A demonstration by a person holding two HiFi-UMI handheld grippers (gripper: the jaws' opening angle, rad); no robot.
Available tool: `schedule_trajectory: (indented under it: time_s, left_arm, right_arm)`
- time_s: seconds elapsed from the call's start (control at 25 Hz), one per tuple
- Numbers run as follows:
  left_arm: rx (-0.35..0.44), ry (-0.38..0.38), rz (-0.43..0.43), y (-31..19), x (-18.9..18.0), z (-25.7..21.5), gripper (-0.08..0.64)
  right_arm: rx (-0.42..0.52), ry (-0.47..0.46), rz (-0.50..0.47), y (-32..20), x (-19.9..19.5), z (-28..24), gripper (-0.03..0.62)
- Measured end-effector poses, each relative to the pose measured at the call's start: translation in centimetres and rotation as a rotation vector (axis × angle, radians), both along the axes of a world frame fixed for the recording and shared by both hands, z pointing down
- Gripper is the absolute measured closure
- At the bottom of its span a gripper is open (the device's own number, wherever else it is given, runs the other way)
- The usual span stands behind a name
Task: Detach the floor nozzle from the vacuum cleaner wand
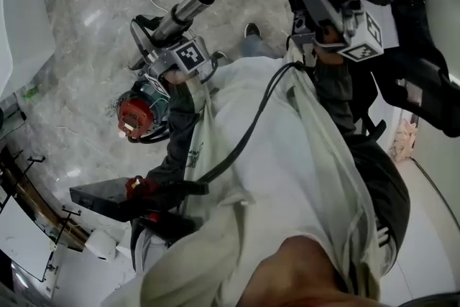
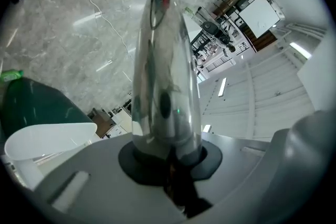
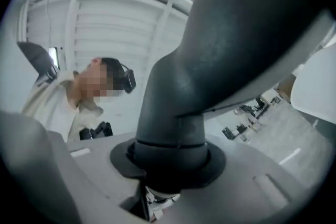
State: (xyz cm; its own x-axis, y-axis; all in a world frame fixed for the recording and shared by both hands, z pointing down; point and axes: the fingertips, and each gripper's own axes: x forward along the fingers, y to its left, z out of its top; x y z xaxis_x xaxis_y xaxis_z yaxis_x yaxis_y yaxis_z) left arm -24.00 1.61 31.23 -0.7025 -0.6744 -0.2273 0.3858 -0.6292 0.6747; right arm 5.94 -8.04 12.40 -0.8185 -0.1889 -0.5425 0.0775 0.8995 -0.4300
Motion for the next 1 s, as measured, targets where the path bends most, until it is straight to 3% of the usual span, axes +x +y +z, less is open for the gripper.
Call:
schedule_trajectory:
  time_s: [0.08,0.28,0.4,0.6,0.8,1.0]
  left_arm:
    - [-0.012,-0.016,0.023,-0.5,0.7,0.1,0.512]
    - [-0.028,-0.055,0.050,-1.0,1.3,0.0,0.508]
    - [-0.066,-0.085,0.067,-0.9,2.0,0.5,0.508]
    - [-0.068,-0.081,0.089,-0.3,3.0,1.1,0.505]
    - [-0.059,-0.065,0.100,1.4,3.7,1.1,0.502]
    - [-0.058,-0.065,0.112,2.3,5.0,1.2,0.502]
  right_arm:
    - [-0.026,0.108,-0.005,1.1,-2.3,1.7,0.474]
    - [-0.112,0.172,-0.060,3.1,-5.4,3.0,0.471]
    - [-0.147,0.160,-0.079,3.6,-6.0,2.9,0.471]
    - [-0.192,0.031,-0.060,3.0,-5.2,0.8,0.471]
    - [-0.189,0.115,-0.017,4.6,-5.2,2.1,0.469]
    - [-0.187,0.115,-0.029,6.0,-4.9,2.2,0.469]
